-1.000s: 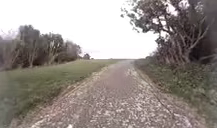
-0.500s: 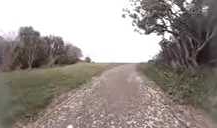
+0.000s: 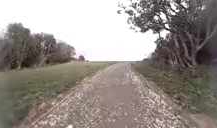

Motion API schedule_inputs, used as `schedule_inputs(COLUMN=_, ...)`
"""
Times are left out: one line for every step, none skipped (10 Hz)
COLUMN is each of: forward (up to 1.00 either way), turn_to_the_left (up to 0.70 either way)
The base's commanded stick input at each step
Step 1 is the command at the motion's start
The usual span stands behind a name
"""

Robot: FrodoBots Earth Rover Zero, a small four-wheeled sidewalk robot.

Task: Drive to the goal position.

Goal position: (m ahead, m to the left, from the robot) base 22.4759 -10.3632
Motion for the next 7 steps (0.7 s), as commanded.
schedule_inputs(forward=0.85, turn_to_the_left=0.00)
schedule_inputs(forward=0.85, turn_to_the_left=0.00)
schedule_inputs(forward=0.85, turn_to_the_left=0.00)
schedule_inputs(forward=0.85, turn_to_the_left=0.00)
schedule_inputs(forward=0.85, turn_to_the_left=0.00)
schedule_inputs(forward=0.85, turn_to_the_left=0.00)
schedule_inputs(forward=0.85, turn_to_the_left=-0.06)
